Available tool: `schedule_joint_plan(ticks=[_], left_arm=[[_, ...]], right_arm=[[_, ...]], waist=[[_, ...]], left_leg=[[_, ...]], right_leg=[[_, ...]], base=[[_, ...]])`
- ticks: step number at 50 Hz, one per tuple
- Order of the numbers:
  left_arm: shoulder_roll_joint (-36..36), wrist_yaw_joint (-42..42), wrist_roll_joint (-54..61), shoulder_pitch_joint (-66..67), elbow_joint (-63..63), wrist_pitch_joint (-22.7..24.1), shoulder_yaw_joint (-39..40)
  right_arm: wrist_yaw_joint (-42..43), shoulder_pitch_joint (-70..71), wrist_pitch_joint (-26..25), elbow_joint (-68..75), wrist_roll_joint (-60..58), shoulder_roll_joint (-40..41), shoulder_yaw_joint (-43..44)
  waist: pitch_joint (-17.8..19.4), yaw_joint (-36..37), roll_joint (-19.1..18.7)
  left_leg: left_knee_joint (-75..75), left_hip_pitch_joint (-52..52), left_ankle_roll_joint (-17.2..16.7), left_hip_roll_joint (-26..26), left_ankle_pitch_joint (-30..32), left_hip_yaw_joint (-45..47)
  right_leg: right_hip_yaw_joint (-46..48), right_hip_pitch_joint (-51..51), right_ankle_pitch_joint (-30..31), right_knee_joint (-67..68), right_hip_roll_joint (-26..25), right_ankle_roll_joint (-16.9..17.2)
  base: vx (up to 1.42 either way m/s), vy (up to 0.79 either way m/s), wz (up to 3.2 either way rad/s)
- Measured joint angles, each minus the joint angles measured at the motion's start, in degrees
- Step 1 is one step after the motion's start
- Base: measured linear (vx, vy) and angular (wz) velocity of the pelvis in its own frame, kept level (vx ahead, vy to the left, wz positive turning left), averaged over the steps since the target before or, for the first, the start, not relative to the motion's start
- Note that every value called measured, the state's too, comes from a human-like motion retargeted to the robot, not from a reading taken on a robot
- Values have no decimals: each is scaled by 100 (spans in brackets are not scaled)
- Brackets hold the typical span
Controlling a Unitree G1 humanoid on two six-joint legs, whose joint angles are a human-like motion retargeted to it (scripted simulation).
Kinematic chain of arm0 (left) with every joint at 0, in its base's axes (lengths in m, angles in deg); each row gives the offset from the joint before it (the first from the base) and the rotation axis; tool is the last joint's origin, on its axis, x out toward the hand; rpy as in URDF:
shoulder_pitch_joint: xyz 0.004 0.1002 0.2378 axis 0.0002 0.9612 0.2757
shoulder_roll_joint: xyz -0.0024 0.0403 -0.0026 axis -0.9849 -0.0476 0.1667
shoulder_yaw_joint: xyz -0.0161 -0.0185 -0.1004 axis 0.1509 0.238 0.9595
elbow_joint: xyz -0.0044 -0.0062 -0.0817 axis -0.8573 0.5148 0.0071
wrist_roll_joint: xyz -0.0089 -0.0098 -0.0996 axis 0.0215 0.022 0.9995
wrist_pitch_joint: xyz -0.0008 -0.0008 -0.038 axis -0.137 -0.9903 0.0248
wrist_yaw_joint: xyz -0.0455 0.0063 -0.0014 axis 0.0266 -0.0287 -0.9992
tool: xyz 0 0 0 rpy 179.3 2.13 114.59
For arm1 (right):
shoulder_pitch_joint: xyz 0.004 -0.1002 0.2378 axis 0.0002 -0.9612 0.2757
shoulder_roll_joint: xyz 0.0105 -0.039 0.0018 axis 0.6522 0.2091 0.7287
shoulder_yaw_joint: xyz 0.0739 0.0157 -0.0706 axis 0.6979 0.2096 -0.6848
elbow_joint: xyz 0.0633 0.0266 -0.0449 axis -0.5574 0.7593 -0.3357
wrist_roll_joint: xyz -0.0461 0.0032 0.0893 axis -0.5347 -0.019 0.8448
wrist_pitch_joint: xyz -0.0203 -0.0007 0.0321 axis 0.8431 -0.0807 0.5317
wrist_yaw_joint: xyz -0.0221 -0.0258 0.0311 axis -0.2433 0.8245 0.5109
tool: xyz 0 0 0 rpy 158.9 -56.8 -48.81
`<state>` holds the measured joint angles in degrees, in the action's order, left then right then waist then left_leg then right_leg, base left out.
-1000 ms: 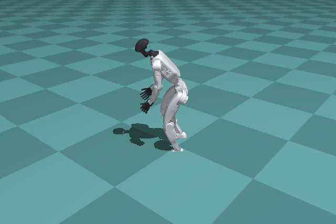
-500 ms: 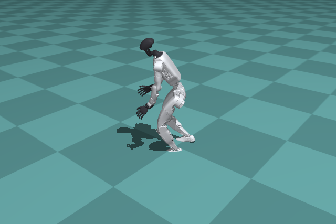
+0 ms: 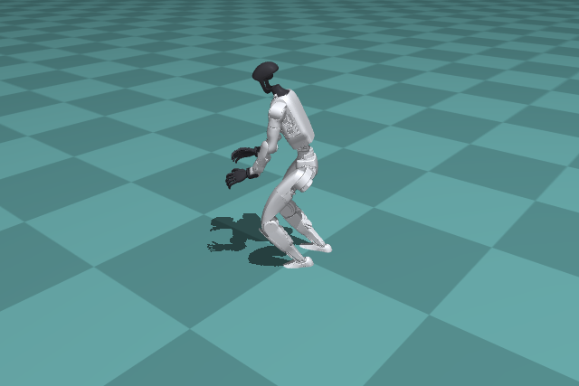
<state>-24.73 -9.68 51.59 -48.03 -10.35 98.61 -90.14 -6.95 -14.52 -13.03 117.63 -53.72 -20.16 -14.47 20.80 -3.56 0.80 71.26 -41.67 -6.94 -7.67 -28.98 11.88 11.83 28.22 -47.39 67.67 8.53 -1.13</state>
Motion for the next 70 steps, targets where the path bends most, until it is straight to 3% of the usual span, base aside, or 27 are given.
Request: schedule_joint_plan(ticks=[17, 25, 35, 39, 44, 49, 55, 60, 64, 68, 70], left_arm=[[-204, 243, -564, 570, -927, 40, -214], [-150, 230, -768, 877, -1850, 181, -323], [93, 264, -783, 613, -2539, 266, -449], [230, 246, -565, 565, -2545, 285, -438], [339, 84, -146, 520, -2754, 375, -360], [216, -68, 188, 549, -3291, 497, -261], [-92, -182, 533, 497, -4052, 687, -130], [-427, -318, 666, 509, -4505, 853, -83], [-536, -383, 794, 845, -4689, 868, 52], [-413, -406, 935, 1316, -4775, 780, 274], [-324, -405, 958, 1481, -4761, 722, 365]], right_arm=[[-328, -43, -45, -508, -704, -295, -487], [-284, -155, -83, -1083, -972, -625, -442], [-96, -100, -95, -1615, -1303, -940, -189], [-123, -198, -95, -1728, -1257, -927, -86], [-206, -405, -127, -2055, -1020, -825, 158], [-116, -673, -73, -2674, -764, -703, 455], [180, -943, 43, -3370, -548, -693, 687], [181, -1052, 104, -3590, -620, -799, 690], [9, -1025, 51, -3556, -731, -935, 468], [-81, -896, -84, -3453, -854, -1047, 295], [-85, -793, -140, -3384, -916, -1087, 261]], waist=[[-187, -79, 15], [-261, 68, -160], [-556, 338, -103], [-608, 372, 106], [-506, -17, 554], [-577, -417, 499], [-614, -701, 134], [-743, -591, -160], [-650, -350, -368], [-551, -177, -415], [-558, -107, -356]], left_leg=[[-251, 114, 154, 215, 19, -86], [392, -324, -202, 49, 524, -401], [128, -554, 134, -128, -355, -257], [214, -379, 507, -64, -940, -57], [142, -53, 880, 651, -1404, -25], [-110, 206, 931, 902, -1626, -438], [-402, 768, 826, 718, -1862, -981], [-432, 1252, 650, 398, -1882, -1333], [528, 1729, 272, 213, -1484, -1759], [2048, 1586, -121, 213, -51, -1839], [2638, 1270, -141, 280, 492, -1720]], right_leg=[[-442, 124, -43, -34, -38, 35], [-632, 90, -203, 2, -262, 11], [-489, -210, -261, -247, -144, 200], [-92, -234, -224, 325, 352, 334], [-276, 263, 925, 2012, 1049, 795], [-408, 1360, 1444, 2586, 1098, 944], [-701, 2585, 1704, 1099, 832, 1069], [-1222, 2927, 2254, -598, -30, 1339], [-1247, 2621, 2309, -209, -697, 1053], [-1198, 2245, 1694, 522, -947, 509], [-1215, 2043, 1381, 732, -932, 323]], base=[[2, 1, -8], [11, 2, -34], [20, 7, -17], [29, 7, 10], [35, 5, 74], [40, 0, 55], [48, -6, 33], [56, -15, -10], [59, -23, -26], [52, -22, 8], [47, -19, 35]])
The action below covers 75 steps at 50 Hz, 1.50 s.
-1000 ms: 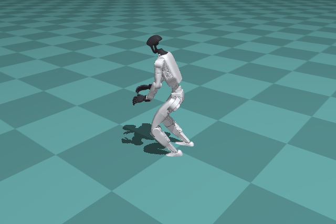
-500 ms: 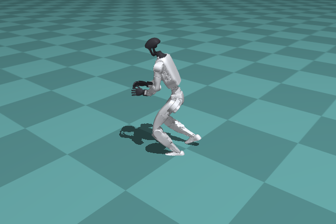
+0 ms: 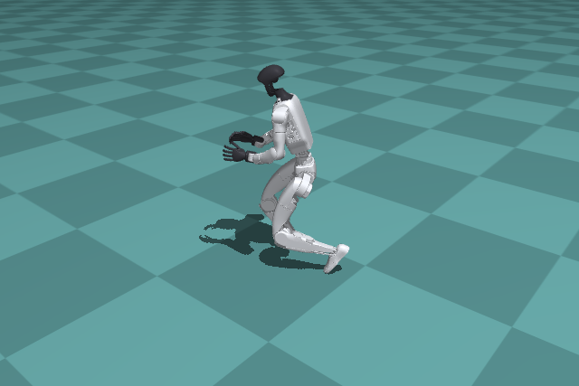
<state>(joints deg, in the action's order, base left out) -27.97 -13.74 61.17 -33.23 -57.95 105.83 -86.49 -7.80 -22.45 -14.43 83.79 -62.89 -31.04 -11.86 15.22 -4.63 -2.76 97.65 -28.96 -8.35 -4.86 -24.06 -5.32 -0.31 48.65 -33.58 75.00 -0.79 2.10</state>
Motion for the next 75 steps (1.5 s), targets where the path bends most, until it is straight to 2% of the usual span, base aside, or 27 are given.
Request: schedule_joint_plan(ticks=[2, 5, 10, 17, 20, 24, 29, 32, 35, 39, 43, 47, 50, 57, 63, 65, 68, 75], left_arm=[[75, 10, -35, 100, 59, -59, 60], [162, 35, -130, 174, 207, -134, 112], [219, 51, -274, 129, 575, -233, 124], [150, -195, -499, -179, 1060, -412, 81], [76, -399, -567, -196, 1002, -464, 13], [-83, -687, -627, -52, 656, -484, -93], [-377, -1080, -701, 298, 33, -472, -173], [-555, -1249, -718, 506, -283, -465, -222], [-688, -1365, -697, 686, -498, -458, -283], [-811, -1514, -593, 865, -656, -419, -382], [-893, -1676, -456, 997, -733, -340, -500], [-940, -1853, -366, 1101, -756, -282, -598], [-932, -1989, -293, 1190, -739, -283, -626], [-801, -2182, -190, 1398, -540, -339, -603], [-623, -2196, -113, 1485, -183, -332, -541], [-569, -2171, -70, 1485, -72, -321, -483], [-467, -2110, -6, 1487, 33, -315, -379], [-305, -1829, 75, 1206, 13, -244, -58]], right_arm=[[-27, 116, -32, 72, -24, -18, -17], [-111, 282, -35, 202, 17, 22, -46], [-402, 487, 22, 484, 252, 186, -125], [-1039, 607, 98, 849, 596, 380, -186], [-1317, 492, 114, 880, 671, 369, -229], [-1645, 154, 105, 744, 601, 227, -297], [-2048, -341, 34, 357, 459, -65, -334], [-2209, -589, 5, 141, 401, -210, -319], [-2282, -770, -16, -8, 384, -298, -304], [-2266, -904, -38, -119, 377, -320, -289], [-2188, -921, -52, -158, 335, -248, -287], [-2136, -854, -92, -175, 325, -137, -304], [-2154, -795, -117, -196, 343, -71, -324], [-2198, -790, -109, -204, 507, 49, -306], [-2182, -1166, 57, -348, 802, 28, -73], [-2184, -1371, 136, -438, 928, -27, 50], [-2185, -1781, 229, -514, 1104, -144, 273], [-2237, -2883, 311, -374, 1432, -527, 851]], waist=[[-50, 56, 94], [-173, 123, 244], [-418, 170, 492], [-858, -22, 880], [-1032, -78, 1002], [-1163, -120, 1160], [-1217, -281, 1322], [-1235, -403, 1318], [-1232, -500, 1224], [-1191, -542, 1024], [-1141, -466, 779], [-1138, -250, 497], [-1147, -53, 313], [-1089, 219, 101], [-986, 210, 150], [-963, 178, 212], [-923, -15, 368], [-863, -394, 503]], left_leg=[[325, -415, 122, 13, 196, 230], [327, -1053, 385, -75, 78, 656], [-966, -1772, 678, -258, -343, 1390], [-3321, -1818, 730, -201, -99, 2591], [-3736, -1565, 896, -219, -121, 3116], [-3944, -1148, 1210, -39, -455, 3456], [-4365, -623, 1495, 570, -705, 3461], [-4637, -351, 1607, 898, -812, 3310], [-4869, -101, 1645, 1112, -906, 3084], [-5157, 240, 1612, 1266, -1012, 2710], [-5355, 531, 1573, 1294, -1117, 2296], [-5440, 690, 1564, 1245, -1239, 1906], [-5420, 788, 1580, 1217, -1382, 1666], [-5297, 1124, 1582, 1302, -1741, 1267], [-5291, 1505, 1568, 1453, -2005, 1068], [-5404, 1672, 1567, 1512, -2047, 1048], [-5464, 1863, 1547, 1704, -2072, 909], [-5794, 2370, 1429, 1732, -2131, 629]], right_leg=[[-10, -223, -266, 94, 83, -98], [12, -575, -604, 135, 245, -177], [121, -1201, -989, 3, 570, -192], [553, -1916, -1346, -339, 1237, -98], [792, -2135, -1369, -352, 1491, -42], [1008, -2284, -901, 87, 1937, 124], [922, -2061, 259, 1228, 2605, 315], [776, -1789, 511, 1665, 2768, 352], [664, -1519, 391, 1710, 2709, 353], [566, -1267, 64, 1030, 2433, 332], [372, -1164, -79, -200, 1921, 368], [123, -1186, 48, -1357, 1337, 442], [56, -1295, 132, -1814, 1083, 421], [209, -1743, -301, -1823, 1083, 124], [334, -1980, -710, -1316, 1285, -89], [553, -1932, -597, -1060, 1484, -186], [127, -1603, -529, -718, 1226, 78], [-22, -751, -296, -852, 1026, 252]], base=[[43, -18, 48], [39, -16, 53], [36, -12, 53], [34, -5, 71], [35, 1, 53], [34, 5, 45], [30, 8, 58], [29, 7, 66], [29, 4, 65], [30, 1, 61], [31, -1, 54], [30, -1, 40], [27, -3, 39], [25, -4, 42], [23, -4, 38], [24, -3, 30], [21, -1, 66], [27, -2, 44]])
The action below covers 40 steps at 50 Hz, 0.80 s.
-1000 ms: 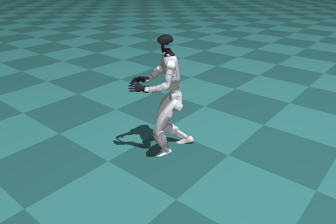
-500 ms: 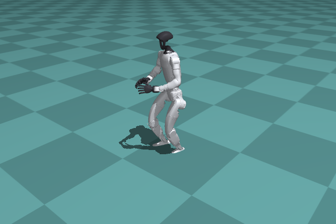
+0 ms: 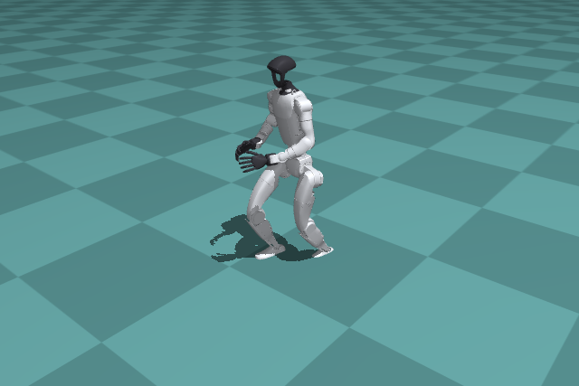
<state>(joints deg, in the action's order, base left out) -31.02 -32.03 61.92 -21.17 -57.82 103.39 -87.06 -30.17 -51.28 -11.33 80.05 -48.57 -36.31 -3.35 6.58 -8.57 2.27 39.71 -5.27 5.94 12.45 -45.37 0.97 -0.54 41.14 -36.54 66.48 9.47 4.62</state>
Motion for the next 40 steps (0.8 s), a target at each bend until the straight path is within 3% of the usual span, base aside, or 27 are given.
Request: schedule_joint_plan(ticks=[6, 10, 15, 20, 23, 26, 32, 40], left_arm=[[59, 325, -8, -523, -62, 160, 180], [113, 493, 45, -791, 33, 228, 233], [283, 657, 266, -810, 521, 237, 242], [516, 607, 432, -710, 1440, 127, 244], [644, 434, 393, -638, 2075, -28, 293], [726, 193, 343, -526, 2741, -209, 408], [714, -191, 494, 4, 3854, -416, 886], [467, -645, 824, 754, 4667, -565, 1644]], right_arm=[[-8, -905, -31, 371, 205, -324, 530], [-15, -1375, -44, 611, 301, -522, 796], [146, -1545, -25, 937, 441, -645, 881], [367, -1080, 48, 1169, 610, -585, 783], [436, -592, 101, 1212, 678, -496, 649], [400, -55, 138, 1210, 753, -374, 512], [270, 816, 147, 1271, 863, -68, 411], [43, 1390, -22, 1838, 766, 49, 609]], waist=[[-46, -162, -129], [-73, -261, -204], [-20, -199, -677], [-26, -6, -1211], [-105, 150, -1264], [-213, 337, -1205], [-353, 749, -992], [-590, 884, -793]], left_leg=[[-209, 274, -218, -261, -32, -77], [32, 441, -351, -488, -99, 157], [1757, 164, -618, -1186, -210, -12], [4003, -740, -943, -2297, 874, 95], [5022, -1542, -672, -2778, 1070, 212], [5529, -2372, -298, -3032, 814, 288], [4884, -3628, 10, -2844, 332, 416], [1334, -4102, -311, -1876, 762, 823]], right_leg=[[50, 534, 402, -1216, -340, 265], [103, 661, 663, -1203, -409, 339], [544, 547, 839, -647, -918, 32], [1049, 268, 560, -592, -1471, -489], [1178, 26, 354, -720, -1591, -656], [1227, -327, 185, -1002, -1638, -705], [1107, -1264, -7, -1648, -1662, -597], [1212, -2527, 33, -2566, -1245, -238]], base=[[37, -4, 35], [45, -7, 54], [46, -13, 16], [44, -13, 10], [44, -12, 32], [46, -11, 39], [49, -7, 22], [49, 3, 40]])
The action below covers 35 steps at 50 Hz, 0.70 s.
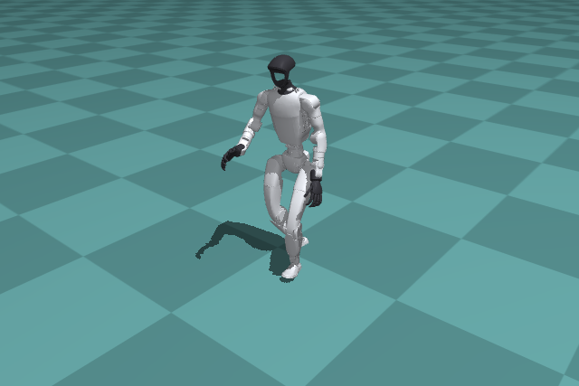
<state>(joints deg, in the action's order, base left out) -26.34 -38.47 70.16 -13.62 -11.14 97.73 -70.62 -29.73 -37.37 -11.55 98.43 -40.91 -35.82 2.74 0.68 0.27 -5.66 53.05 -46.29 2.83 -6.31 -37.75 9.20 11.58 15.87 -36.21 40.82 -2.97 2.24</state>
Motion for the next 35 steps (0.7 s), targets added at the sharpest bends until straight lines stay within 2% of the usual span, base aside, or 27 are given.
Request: schedule_joint_plan(ticks=[2, 7, 9, 10, 13, 15, 16, 18, 20, 25, 28, 31, 35], left_arm=[[-61, -117, -8, 137, 90, -55, 131], [-150, -346, -47, 384, 264, -167, 348], [-225, -504, -70, 409, 319, -217, 390], [-296, -621, -83, 396, 345, -248, 400], [-297, -784, -161, 380, 321, -283, 376], [-355, -929, -244, 278, 235, -314, 333], [-357, -950, -292, 239, 177, -311, 289], [-394, -997, -401, 87, 37, -325, 197], [-412, -1000, -510, -90, -120, -321, 74], [-381, -914, -741, -606, -606, -249, -318], [-348, -910, -794, -923, -1039, -159, -581], [-331, -968, -830, -1247, -1591, -46, -848], [-319, -1165, -833, -1678, -2427, 83, -1175]], right_arm=[[-92, 30, -120, 180, -88, -13, 61], [-279, -180, -383, 643, -320, 6, 164], [-413, -316, -474, 860, -446, 71, 209], [-509, -383, -512, 974, -522, 128, 252], [-742, -672, -615, 1095, -656, 213, 257], [-969, -829, -694, 1053, -709, 265, 314], [-1027, -909, -704, 1029, -721, 294, 310], [-1163, -1024, -730, 921, -720, 327, 333], [-1243, -1123, -732, 797, -714, 349, 340], [-1257, -1329, -674, 538, -648, 352, 357], [-1203, -1421, -677, 518, -630, 338, 402], [-1153, -1510, -747, 624, -580, 317, 482], [-1153, -1655, -911, 969, -446, 293, 643]], waist=[[-108, -42, 42], [-253, -35, 76], [-233, -66, 253], [-162, -104, 435], [-94, -283, 620], [-2, -423, 877], [22, -510, 933], [89, -656, 1043], [142, -802, 1084], [220, -1100, 951], [250, -1218, 801], [250, -1276, 630], [104, -1283, 467]], left_leg=[[-848, 18, -54, 273, 162, 110], [-575, -145, 49, 443, 343, 270], [-455, 74, 193, 641, 479, 396], [-560, 347, 286, 848, 560, 507], [-92, 465, 538, 1130, 402, 565], [-263, 793, 747, 1502, 348, 676], [-174, 855, 819, 1592, 264, 685], [-279, 1113, 953, 1803, 172, 698], [-377, 1368, 1027, 1941, 72, 674], [-693, 2029, 1013, 2041, -181, 509], [-813, 2378, 977, 1992, -368, 384], [-869, 2637, 947, 1883, -561, 257], [-1072, 2853, 920, 1787, -658, 118]], right_leg=[[98, -123, -17, -5, 143, 89], [229, -218, -104, 842, 479, 202], [219, -325, 11, 1303, 792, 289], [174, -432, 95, 1565, 1038, 366], [-1, -227, 829, 2650, 1415, 580], [-241, 42, 1407, 3449, 1833, 690], [-308, 180, 1569, 3793, 1960, 671], [-493, 521, 1775, 4348, 2195, 612], [-624, 869, 1673, 4699, 2345, 512], [-721, 1727, 1034, 4553, 2432, 309], [-724, 2178, 906, 3976, 2297, 319], [-703, 2544, 1015, 3220, 2055, 419], [-647, 2959, 1463, 2068, 1746, 665]], base=[[42, 10, 54], [44, 10, 26], [50, 11, 34], [47, 10, 52], [42, 9, 51], [42, 10, 42], [41, 8, 36], [42, 8, 22], [42, 6, 11], [43, 1, -3], [43, -4, -13], [42, -7, -15], [41, -10, -13]])
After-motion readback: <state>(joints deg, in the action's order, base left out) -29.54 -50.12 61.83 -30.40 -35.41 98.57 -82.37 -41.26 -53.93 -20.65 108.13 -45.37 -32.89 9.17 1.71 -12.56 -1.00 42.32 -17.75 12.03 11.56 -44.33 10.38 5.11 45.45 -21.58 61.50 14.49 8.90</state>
